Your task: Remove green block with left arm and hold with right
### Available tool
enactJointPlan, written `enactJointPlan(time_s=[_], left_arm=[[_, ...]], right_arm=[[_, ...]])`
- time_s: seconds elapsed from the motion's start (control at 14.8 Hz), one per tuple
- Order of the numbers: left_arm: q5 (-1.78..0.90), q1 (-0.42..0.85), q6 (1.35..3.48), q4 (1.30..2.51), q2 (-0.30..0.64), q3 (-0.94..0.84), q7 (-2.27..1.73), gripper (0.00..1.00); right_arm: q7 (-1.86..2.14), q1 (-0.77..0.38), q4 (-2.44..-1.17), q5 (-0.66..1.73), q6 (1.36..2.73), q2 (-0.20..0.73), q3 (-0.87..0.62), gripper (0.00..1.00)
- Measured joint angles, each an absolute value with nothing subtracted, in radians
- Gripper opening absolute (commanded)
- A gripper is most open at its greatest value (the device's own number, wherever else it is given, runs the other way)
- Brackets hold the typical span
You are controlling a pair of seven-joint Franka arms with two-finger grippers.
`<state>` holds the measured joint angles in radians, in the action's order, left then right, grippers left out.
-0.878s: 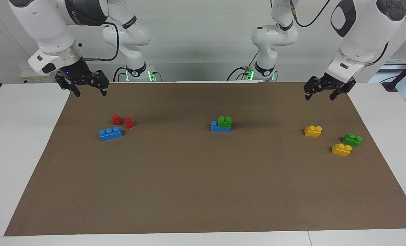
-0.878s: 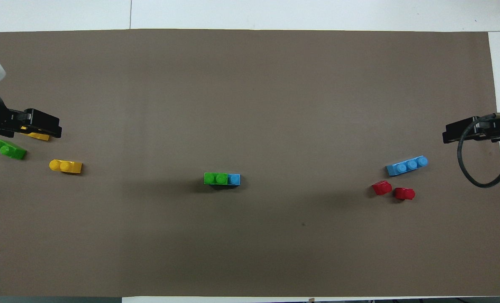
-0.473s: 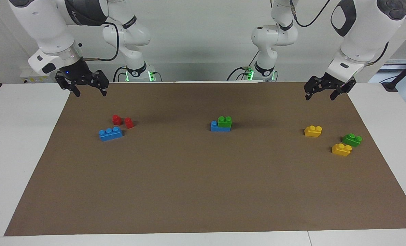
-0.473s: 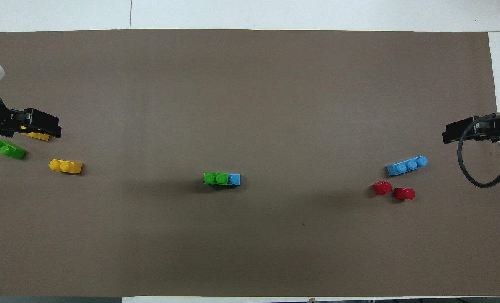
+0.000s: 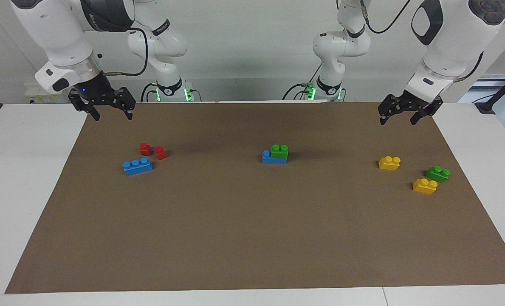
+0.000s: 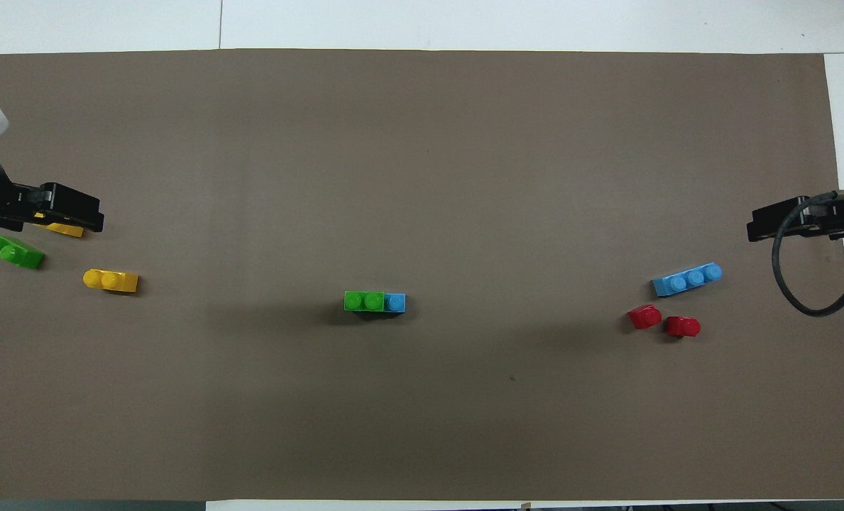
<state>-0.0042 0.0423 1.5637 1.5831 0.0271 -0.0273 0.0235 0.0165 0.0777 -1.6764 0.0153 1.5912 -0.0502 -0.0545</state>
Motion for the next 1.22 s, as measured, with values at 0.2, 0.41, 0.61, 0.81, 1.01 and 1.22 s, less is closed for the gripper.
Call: enactJointPlan(time_s=[0.2,0.41,0.61,0.81,1.01,1.22], left_arm=[[-0.004,0.042,1.561,1.583,0.019,-0.027,0.024,1.0],[-0.004,0.041,1.55,1.589,0.0,-0.025,0.024,1.0],[-0.004,0.041,1.544,1.591,-0.012,-0.025,0.023,1.0],[-0.004,0.04,1.535,1.599,-0.021,-0.025,0.006,1.0],[-0.005,0.041,1.535,1.619,-0.029,-0.028,-0.083,1.0],[-0.006,0.044,1.535,1.629,-0.032,-0.036,-0.148,1.0]], right_arm=[[0.016,0.078,-1.676,0.015,1.591,-0.05,-0.054,1.0],[0.016,0.081,-1.677,0.015,1.591,-0.05,-0.055,1.0],[0.016,0.094,-1.678,0.015,1.598,-0.05,-0.055,1.0],[-0.039,0.096,-1.692,0.015,1.637,-0.05,-0.056,1.0],[-0.267,0.083,-1.713,0.015,1.65,-0.049,-0.066,1.0],[-0.454,0.037,-1.732,0.016,1.65,-0.049,-0.074,1.0]])
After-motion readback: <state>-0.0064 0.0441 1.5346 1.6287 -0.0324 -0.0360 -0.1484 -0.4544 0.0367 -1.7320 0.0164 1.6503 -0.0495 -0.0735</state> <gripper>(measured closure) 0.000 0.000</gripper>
